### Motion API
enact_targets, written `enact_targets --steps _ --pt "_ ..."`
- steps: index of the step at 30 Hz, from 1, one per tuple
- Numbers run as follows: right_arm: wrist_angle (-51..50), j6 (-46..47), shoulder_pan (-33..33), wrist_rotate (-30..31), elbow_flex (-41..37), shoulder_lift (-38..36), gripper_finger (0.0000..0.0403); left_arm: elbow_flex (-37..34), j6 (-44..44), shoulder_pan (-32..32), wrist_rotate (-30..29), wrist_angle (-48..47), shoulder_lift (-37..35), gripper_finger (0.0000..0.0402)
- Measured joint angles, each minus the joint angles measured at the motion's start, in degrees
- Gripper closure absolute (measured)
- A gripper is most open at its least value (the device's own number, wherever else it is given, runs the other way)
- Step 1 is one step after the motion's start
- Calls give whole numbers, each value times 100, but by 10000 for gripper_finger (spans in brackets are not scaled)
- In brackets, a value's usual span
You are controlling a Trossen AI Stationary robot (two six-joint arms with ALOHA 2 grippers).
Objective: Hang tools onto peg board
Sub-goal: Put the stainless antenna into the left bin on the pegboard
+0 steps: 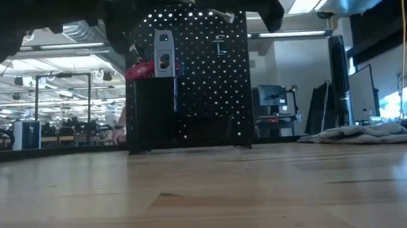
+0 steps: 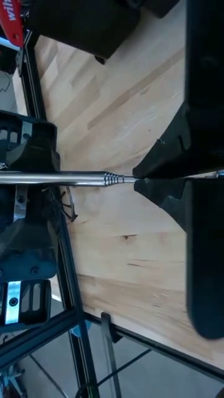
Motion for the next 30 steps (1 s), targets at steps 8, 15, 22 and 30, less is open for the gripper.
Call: enact_targets --steps 8,15,22,30 --pt "23 -110 0 49 0 0 403 2 -136 10 0 7 0 234" --pt "28 -134 0 52 0 0 403 2 -70 10 -174 -14 0 324" --pt "11 -288 -4 98 0 2 397 4 256 25 -214 43 -6 383" --pt "-534 -605 -52 276 0 -330 342 2 907 41 -631 -1303 -1102 388"
